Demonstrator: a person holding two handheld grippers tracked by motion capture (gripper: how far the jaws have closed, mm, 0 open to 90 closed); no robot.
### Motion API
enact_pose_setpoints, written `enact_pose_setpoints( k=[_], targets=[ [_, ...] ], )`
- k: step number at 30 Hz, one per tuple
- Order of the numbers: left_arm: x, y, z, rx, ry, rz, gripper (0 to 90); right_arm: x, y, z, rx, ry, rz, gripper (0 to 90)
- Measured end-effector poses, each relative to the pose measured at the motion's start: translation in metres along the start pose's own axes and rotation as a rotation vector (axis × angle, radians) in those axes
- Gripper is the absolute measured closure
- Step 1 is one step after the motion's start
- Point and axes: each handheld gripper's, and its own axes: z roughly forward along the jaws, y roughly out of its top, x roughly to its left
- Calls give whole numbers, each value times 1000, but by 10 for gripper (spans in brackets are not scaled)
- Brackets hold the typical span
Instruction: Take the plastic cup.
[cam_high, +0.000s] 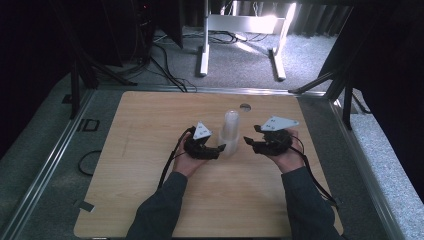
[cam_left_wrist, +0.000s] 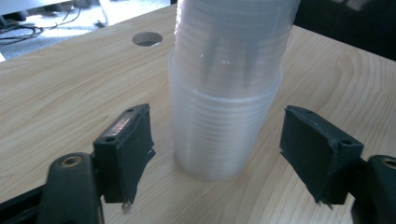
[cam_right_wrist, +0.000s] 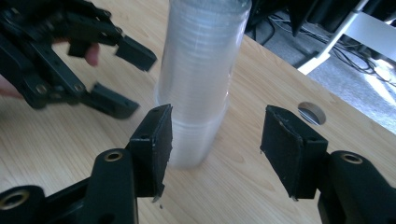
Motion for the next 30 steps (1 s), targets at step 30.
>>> enact_pose_setpoints(
  k=[30],
  targets=[
    [-4,1,28,-31,9,-14,232,-3,30,35,-85,43,61,216]
  ],
)
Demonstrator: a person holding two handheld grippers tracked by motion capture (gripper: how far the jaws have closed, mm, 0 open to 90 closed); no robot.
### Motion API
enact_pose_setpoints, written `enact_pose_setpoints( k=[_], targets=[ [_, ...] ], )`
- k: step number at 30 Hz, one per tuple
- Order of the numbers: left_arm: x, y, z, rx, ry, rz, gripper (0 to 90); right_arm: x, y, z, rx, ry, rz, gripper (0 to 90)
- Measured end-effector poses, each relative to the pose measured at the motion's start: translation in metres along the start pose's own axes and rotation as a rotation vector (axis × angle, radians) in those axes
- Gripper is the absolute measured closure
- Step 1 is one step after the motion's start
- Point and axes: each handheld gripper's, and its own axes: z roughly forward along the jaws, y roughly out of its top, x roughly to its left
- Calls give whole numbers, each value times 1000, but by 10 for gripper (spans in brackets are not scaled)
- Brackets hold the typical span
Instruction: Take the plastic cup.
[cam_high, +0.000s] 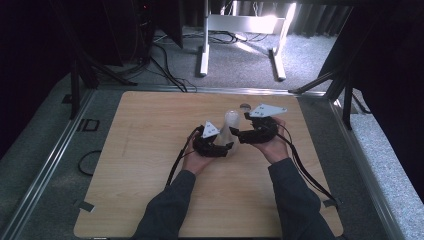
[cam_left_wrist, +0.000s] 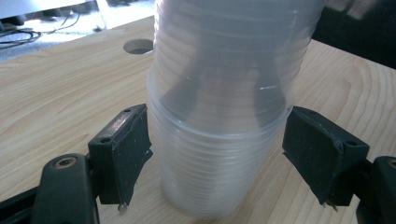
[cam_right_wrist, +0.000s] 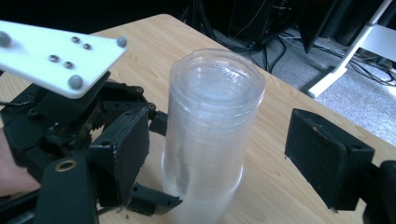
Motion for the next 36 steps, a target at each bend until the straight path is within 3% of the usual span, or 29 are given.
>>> enact_pose_setpoints(
  k=[5,12,21,36],
  targets=[
    [-1,0,0,-2,6,9,243,-4,0,6,-5,17,34,228],
    [-3,0,0,-8,14,9,243,-2,9,17,-26,26,42,237],
    [-3,1,-1,-11,19,16,248,-3,11,29,-5,26,51,270],
    [-3,1,-1,-9,27,24,270,-4,12,28,-7,44,57,377]
  ],
)
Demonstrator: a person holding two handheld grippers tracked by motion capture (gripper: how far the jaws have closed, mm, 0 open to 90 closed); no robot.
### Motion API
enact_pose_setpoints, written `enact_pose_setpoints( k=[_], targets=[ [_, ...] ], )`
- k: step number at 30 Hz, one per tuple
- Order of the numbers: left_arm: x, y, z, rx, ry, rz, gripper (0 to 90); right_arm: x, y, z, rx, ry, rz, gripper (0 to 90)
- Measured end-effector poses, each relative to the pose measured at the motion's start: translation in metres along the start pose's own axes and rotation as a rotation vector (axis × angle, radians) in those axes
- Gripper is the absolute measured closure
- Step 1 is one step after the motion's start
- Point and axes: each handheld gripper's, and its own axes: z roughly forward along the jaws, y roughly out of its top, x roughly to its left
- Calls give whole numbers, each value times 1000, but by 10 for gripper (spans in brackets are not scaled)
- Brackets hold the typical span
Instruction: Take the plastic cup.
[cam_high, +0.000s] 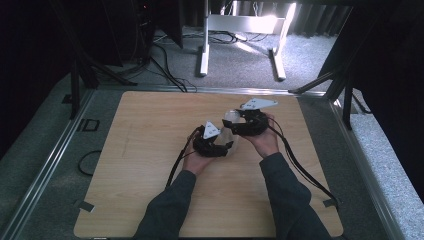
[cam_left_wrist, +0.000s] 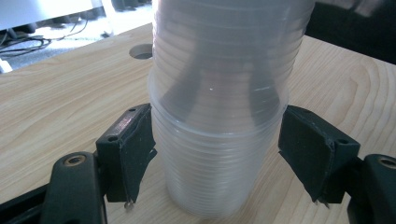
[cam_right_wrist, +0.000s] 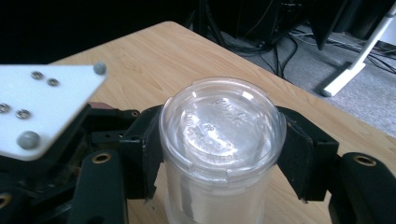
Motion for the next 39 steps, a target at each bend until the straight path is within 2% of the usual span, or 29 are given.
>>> enact_pose_setpoints(
  k=[21,22,24,39],
  targets=[
    [0,0,0,0,7,13,269,-2,9,-11,-47,21,20,401],
    [-1,0,0,-3,21,20,269,-2,9,-12,-51,19,19,401],
    [-1,0,0,-4,19,18,269,-3,11,-15,-62,22,22,404],
    [0,0,-4,-16,15,8,261,0,23,-23,-89,32,5,406]
  ],
)
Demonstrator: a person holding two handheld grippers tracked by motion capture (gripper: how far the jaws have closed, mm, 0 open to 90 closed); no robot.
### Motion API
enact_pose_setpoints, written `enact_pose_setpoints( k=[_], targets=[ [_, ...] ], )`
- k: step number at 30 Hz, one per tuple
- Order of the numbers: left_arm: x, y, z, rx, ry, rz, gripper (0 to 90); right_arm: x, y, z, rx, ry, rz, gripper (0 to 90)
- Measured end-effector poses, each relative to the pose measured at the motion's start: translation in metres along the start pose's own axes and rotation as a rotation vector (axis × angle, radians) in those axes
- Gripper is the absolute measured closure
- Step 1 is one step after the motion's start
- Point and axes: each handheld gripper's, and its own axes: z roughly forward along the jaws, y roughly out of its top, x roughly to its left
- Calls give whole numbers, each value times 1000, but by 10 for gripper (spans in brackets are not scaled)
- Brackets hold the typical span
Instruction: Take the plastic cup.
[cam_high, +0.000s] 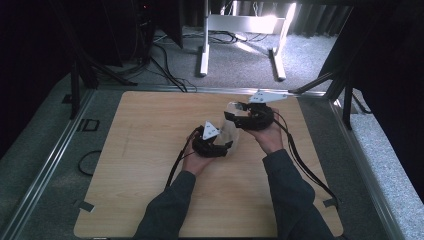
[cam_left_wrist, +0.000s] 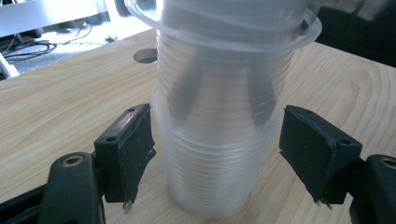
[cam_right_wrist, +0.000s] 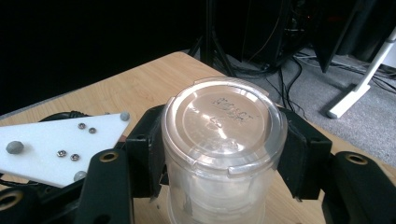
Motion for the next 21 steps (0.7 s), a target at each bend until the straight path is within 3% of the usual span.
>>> enact_pose_setpoints(
  k=[21],
  targets=[
    [0,1,-3,-8,-6,-1,262,1,11,-20,-65,5,-9,408]
  ],
)
